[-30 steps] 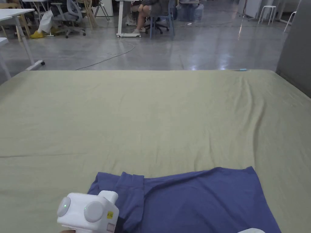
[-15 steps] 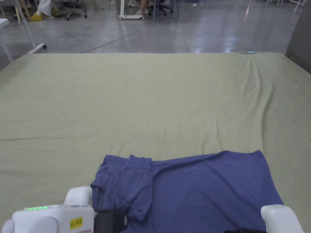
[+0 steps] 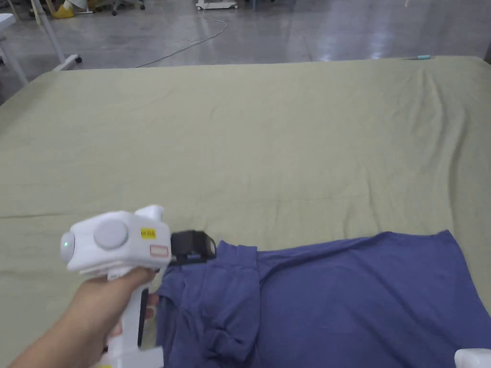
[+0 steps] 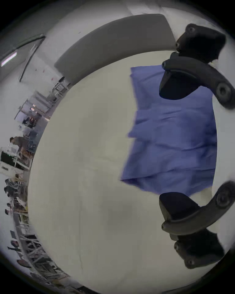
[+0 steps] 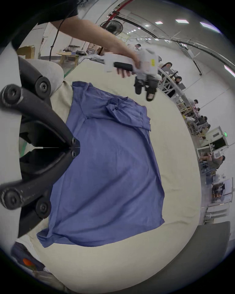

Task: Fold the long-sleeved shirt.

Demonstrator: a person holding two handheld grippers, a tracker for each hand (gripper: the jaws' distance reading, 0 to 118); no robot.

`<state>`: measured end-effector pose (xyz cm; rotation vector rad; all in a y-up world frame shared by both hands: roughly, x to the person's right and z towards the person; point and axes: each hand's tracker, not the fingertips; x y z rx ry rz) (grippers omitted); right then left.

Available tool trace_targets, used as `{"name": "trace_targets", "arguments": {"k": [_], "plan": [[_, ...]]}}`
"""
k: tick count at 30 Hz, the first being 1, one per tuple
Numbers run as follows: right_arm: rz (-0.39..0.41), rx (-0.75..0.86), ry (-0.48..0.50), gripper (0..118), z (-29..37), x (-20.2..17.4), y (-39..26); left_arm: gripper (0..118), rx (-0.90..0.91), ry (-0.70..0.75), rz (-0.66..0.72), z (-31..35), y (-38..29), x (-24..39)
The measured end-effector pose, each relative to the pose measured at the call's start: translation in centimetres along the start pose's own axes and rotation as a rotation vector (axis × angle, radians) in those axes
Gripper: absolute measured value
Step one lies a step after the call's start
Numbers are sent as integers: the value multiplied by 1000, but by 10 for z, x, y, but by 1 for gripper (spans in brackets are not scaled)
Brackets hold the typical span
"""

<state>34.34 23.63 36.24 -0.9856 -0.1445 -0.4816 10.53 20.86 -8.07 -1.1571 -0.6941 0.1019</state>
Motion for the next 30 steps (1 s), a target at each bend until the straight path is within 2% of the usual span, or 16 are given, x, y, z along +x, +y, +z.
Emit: {"name": "trace_targets", "arguments": {"k": [4, 5, 6, 7, 9, 11, 13, 16, 17, 18, 19, 20, 22, 26, 28, 30], "plan": [[-16, -53, -12, 0, -7, 28, 18, 113, -127, 149, 1, -65, 19, -30], [-38, -59, -27, 0, -8, 38, 26, 102, -154, 184, -21, -75, 20, -34], [-59, -60, -52, 0, -8, 47, 34, 70, -186, 218, -54, -67, 18, -15], [-67, -62, -84, 0, -7, 54, 41, 54, -223, 220, -69, -69, 14, -15], [4, -87, -219, 0, -3, 59, 57, 43, -177, 206, -175, -62, 13, -14], [24, -74, -212, 0, -1, 64, 67, 3, -196, 200, -183, -59, 14, -18], [-6, -108, -147, 0, -8, 77, 84, 0, -194, 109, -101, -54, 18, -24], [-21, -112, -185, 0, -27, 97, 126, 0, -165, 116, -113, -47, 20, -15], [-31, -117, -198, 22, -34, 108, 147, 0, -165, 116, -114, -46, 22, -14], [-71, -123, -201, 79, -43, 121, 170, 0, -171, 105, -109, -43, 23, -12], [-106, -128, -215, 113, -51, 132, 188, 0, -171, 95, -111, -41, 25, -10], [-163, -158, -225, 118, -66, 147, 211, 0, -171, 89, -117, -38, 26, -5], [-198, -126, -286, 117, -82, 166, 241, 0, -169, 84, -142, -34, 29, -2], [-260, -241, -416, 115, -131, 188, 279, 0, -161, 97, -165, -31, 37, 1], [-278, -235, -410, 95, -145, 193, 286, 0, -164, 102, -163, -32, 40, 0], [-345, -274, -394, 54, -156, 200, 286, 0, -174, 111, -172, -33, 39, 0]]}}
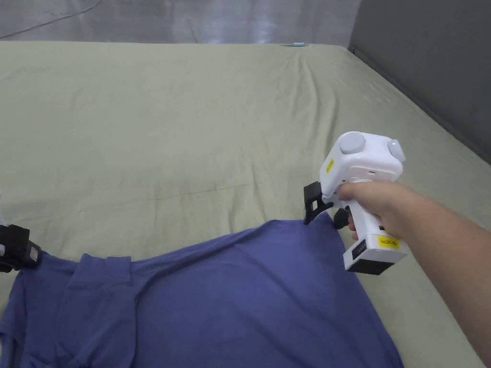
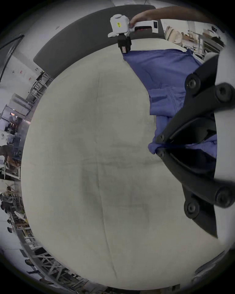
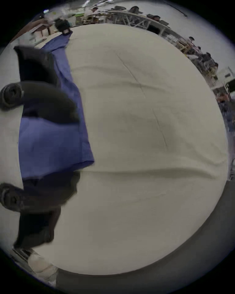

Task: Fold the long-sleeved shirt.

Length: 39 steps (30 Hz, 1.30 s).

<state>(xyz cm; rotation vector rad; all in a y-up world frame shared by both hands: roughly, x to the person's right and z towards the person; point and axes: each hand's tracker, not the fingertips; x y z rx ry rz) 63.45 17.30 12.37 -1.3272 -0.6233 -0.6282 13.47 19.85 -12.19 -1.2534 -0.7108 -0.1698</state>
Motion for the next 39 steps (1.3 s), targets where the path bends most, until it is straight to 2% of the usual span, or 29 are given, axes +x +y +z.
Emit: {"name": "trace_targets", "arguments": {"k": [1, 4, 5, 6, 7, 11, 14, 20, 29, 39], "plan": [[4, -3, -6, 42, -4, -3, 1, 0, -5, -1, -2, 0, 0, 0], [116, -2, -70, 34, -11, -11, -4, 0, -18, 12, -17, -3, -1, 0], [133, 4, -76, 25, -11, -14, -5, 0, -23, 13, -18, -4, -1, -1], [143, 17, -73, 11, -9, -15, -8, 0, -25, 15, -17, -4, -1, -2], [149, 21, -61, 5, -6, -10, -10, 0, -25, 15, -15, -4, -1, -2], [221, 69, -66, 4, 11, -5, -19, 0, -18, -4, -9, 4, -3, -2], [278, 118, -16, 4, 40, -3, -39, 0, -13, -11, -40, 19, -10, 0], [401, 238, 32, 4, 108, 32, -111, 0, 5, -40, -64, 70, -54, -2], [357, 250, 80, 4, 120, 95, -235, 0, -54, -68, -65, 106, -171, -1], [409, 242, 22, 4, 128, 121, -334, 0, -111, -88, -100, 137, -272, 13]]}}
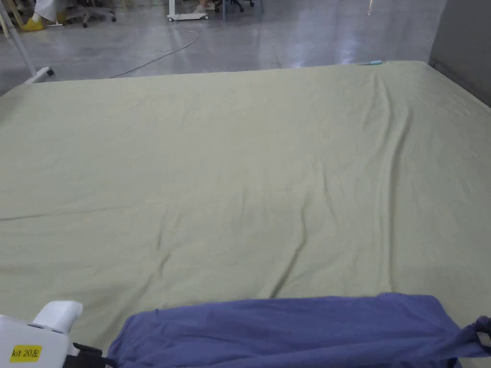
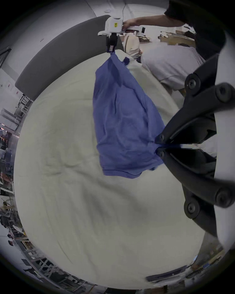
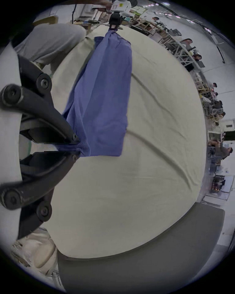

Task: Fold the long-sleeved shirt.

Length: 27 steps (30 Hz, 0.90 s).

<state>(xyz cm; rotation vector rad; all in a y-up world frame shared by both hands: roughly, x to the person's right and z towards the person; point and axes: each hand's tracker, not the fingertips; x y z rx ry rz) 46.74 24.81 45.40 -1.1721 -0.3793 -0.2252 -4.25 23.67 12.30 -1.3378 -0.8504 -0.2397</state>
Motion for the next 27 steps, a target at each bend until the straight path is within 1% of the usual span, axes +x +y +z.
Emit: {"name": "trace_targets", "arguments": {"k": [2, 4, 5, 6, 8, 9, 11, 12, 14, 16, 17, 18, 19, 20, 21, 22, 23, 24, 26, 27], "plan": [[-11, -25, 6, 4, -8, 0, -12, 0, -23, 20, -20, -6, -11, 3], [31, -46, -39, 4, -20, -6, -21, 0, -51, 37, -31, -19, -20, 5], [49, -66, -38, 4, -27, -9, -25, 0, -77, 52, -39, -28, -24, 3], [56, -92, -43, 4, -36, -11, -29, 0, -86, 59, -38, -36, -26, 4], [60, -95, -49, 4, -51, -14, -35, 0, -94, 84, -54, -49, -31, 6], [65, -129, -63, 4, -61, -15, -38, 0, -98, 102, -51, -58, -33, 2], [25, -150, -46, 4, -76, -14, -43, 0, -93, 117, -21, -70, -35, -1], [20, -145, -47, 5, -86, -12, -46, 0, -89, 114, 1, -75, -35, -3], [-4, -137, -50, 5, -84, -10, -42, 0, -73, 115, 26, -76, -35, -5], [-69, -154, -26, 8, -81, -5, -36, 0, -76, 107, 52, -71, -32, -6], [-117, -155, -15, 13, -78, 2, -33, 0, -73, 114, 67, -64, -31, -6], [-148, -170, -1, 20, -73, 8, -30, 14, -16, 160, 76, -49, -33, -1], [-174, -176, -27, 40, -65, 12, -27, 47, 53, 210, 64, -33, -35, 3], [-195, -161, -43, 72, -53, 13, -27, 88, 111, 206, 47, -14, -38, 8], [-177, -142, -39, 105, -38, 15, -27, 118, 162, 156, 46, 6, -43, 14], [-183, -78, -18, 110, -22, 15, -27, 118, 220, 125, 78, 23, -50, 15], [-189, -29, -6, 109, -5, 13, -27, 118, 250, 61, 118, 33, -53, 15], [-200, 13, -3, 109, 14, 3, -30, 118, 301, 17, 165, 42, -57, 18], [-224, 77, 29, 109, 33, -8, -31, 118, 322, -66, 217, 41, -66, 19], [-232, 86, 73, 109, 38, -15, -32, 117, 310, -70, 230, 36, -71, 18]]}}
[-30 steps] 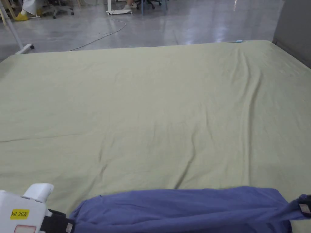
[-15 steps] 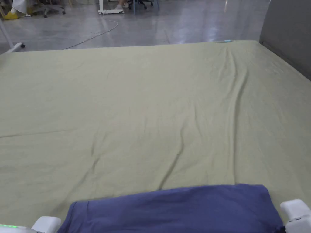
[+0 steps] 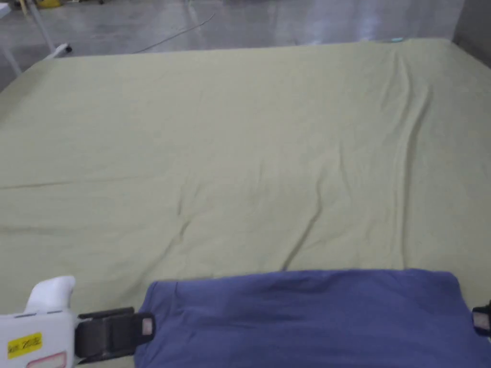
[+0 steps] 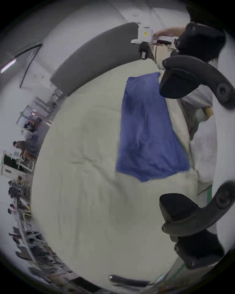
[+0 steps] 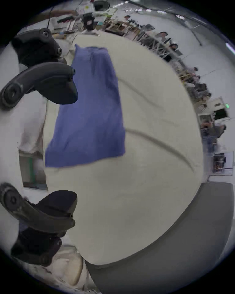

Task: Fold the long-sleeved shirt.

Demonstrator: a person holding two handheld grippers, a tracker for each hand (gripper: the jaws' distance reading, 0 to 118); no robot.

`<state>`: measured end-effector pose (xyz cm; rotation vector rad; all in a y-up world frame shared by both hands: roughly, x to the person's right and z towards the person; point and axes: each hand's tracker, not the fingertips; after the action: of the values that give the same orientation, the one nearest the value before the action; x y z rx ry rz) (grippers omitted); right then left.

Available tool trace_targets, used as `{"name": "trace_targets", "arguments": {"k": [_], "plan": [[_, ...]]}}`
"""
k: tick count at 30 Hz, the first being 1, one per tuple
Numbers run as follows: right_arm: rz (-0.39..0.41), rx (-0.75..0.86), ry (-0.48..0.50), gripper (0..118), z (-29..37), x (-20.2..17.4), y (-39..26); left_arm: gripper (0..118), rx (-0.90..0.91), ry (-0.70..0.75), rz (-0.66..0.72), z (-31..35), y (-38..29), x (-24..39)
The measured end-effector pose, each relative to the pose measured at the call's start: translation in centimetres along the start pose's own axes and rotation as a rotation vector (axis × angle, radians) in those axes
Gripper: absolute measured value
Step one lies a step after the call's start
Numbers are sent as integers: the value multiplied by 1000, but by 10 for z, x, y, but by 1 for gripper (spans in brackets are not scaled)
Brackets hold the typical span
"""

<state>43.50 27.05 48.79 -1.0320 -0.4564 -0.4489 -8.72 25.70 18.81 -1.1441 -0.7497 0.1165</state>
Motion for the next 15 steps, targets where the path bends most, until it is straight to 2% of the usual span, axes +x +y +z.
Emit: {"name": "trace_targets", "arguments": {"k": [1, 2, 3, 4, 5, 8, 9, 10, 11, 12, 15], "plan": [[-21, 7, 25, 104, 2, -7, -3, 115, -36, 20, 4, -8, -3, -1], [-49, 28, 66, 88, 1, -14, -6, 100, -117, 66, 13, -20, -5, -2], [-54, 47, 106, 41, -1, -20, -10, 45, -146, 96, 36, -28, -12, -5], [-43, 45, 124, 0, -6, -27, -11, 0, -155, 84, 48, -34, -17, -9], [-35, 32, 122, 0, -15, -36, -14, 0, -152, 36, 58, -44, -21, -15], [7, 9, 210, 0, -26, -51, -16, 0, -127, -84, 167, -55, -11, -41], [7, 8, 265, 0, -29, -54, -14, 11, -96, -120, 196, -57, -5, -49], [8, 4, 323, 0, -30, -56, -13, 50, -83, -165, 200, -59, 2, -57], [7, -2, 380, 0, -31, -58, -11, 100, -55, -214, 224, -62, 6, -70], [7, -9, 420, 0, -33, -60, -9, 118, -58, -264, 258, -70, 11, -82], [56, -6, 439, 0, -39, -70, -4, 118, -72, -333, 355, -81, 29, -113]]}}
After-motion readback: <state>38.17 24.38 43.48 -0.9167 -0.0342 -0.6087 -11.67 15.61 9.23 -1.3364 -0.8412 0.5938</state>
